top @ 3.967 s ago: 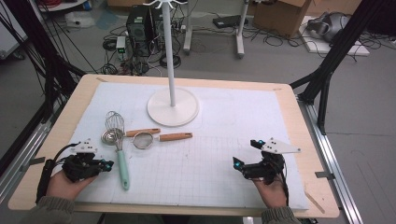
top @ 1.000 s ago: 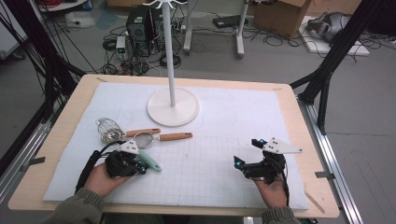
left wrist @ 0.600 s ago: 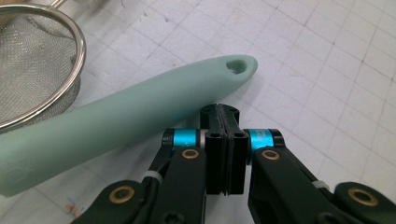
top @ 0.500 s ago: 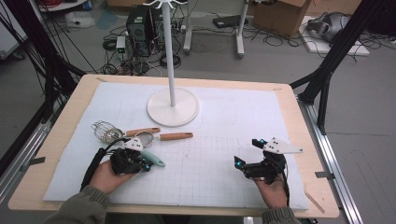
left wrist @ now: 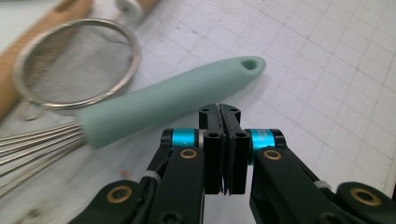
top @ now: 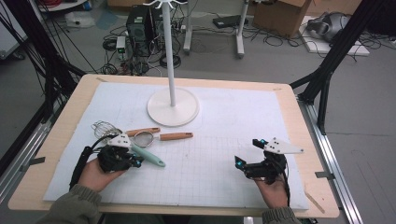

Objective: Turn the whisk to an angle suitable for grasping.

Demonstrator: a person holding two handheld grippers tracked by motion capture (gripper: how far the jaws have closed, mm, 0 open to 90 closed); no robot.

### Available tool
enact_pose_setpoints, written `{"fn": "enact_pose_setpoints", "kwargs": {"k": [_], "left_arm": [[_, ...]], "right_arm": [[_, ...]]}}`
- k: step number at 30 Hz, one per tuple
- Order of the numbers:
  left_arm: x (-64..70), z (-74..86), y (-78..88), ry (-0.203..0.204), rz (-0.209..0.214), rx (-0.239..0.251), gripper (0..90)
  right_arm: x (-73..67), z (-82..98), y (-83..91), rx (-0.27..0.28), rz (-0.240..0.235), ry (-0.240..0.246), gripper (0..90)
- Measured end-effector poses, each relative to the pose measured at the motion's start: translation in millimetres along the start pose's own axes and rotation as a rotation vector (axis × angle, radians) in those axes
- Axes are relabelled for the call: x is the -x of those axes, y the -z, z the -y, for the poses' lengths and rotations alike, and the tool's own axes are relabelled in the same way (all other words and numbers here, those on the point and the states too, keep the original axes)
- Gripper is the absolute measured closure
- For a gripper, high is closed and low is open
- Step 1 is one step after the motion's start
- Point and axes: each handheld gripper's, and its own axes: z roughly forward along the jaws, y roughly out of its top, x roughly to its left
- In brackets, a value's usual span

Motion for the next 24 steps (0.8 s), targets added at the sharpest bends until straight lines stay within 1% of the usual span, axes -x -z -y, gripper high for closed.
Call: {"fn": "enact_pose_setpoints", "kwargs": {"k": [2, 6, 8, 9, 12, 15, 17, 19, 24], "left_arm": [[-5.7, -0.9, 5.3, 0.012, -0.005, 0.009, 87.7], [-13.9, -6.5, 14.7, 0.015, -0.032, 0.04, 87.8], [-18.0, -9.8, 16.7, 0.021, -0.042, 0.052, 87.8], [-20.7, -11.3, 17.4, 0.021, -0.048, 0.051, 87.8], [-29.3, -12.6, 17.5, 0.031, -0.06, 0.06, 88.0], [-34.2, -12.0, 16.4, 0.033, -0.075, 0.057, 88.0], [-37.3, -11.9, 16.2, 0.034, -0.085, 0.06, 88.0], [-39.5, -11.6, 15.1, 0.045, -0.089, 0.067, 88.1], [-44.4, -11.1, 10.4, 0.049, -0.11, 0.047, 88.1]], "right_arm": [[-0.9, -0.1, -0.3, -0.004, 0.0, -0.007, 0.2], [-0.3, -0.1, -1.2, -0.001, -0.001, 0.003, 0.2], [-0.3, -0.1, -1.0, -0.002, -0.001, -0.001, 0.2], [-0.3, 0.0, -1.0, -0.002, -0.001, -0.001, 0.2], [-0.8, 0.2, -0.5, -0.004, 0.0, -0.006, 0.2], [-0.2, 0.5, -0.1, -0.001, -0.001, -0.001, 0.2], [-0.2, 0.7, 0.1, -0.003, 0.001, -0.007, 0.2], [-0.5, 0.7, 0.1, -0.005, 0.0, -0.008, 0.2], [-0.6, 0.3, -1.1, -0.001, -0.003, 0.001, 0.2]]}}
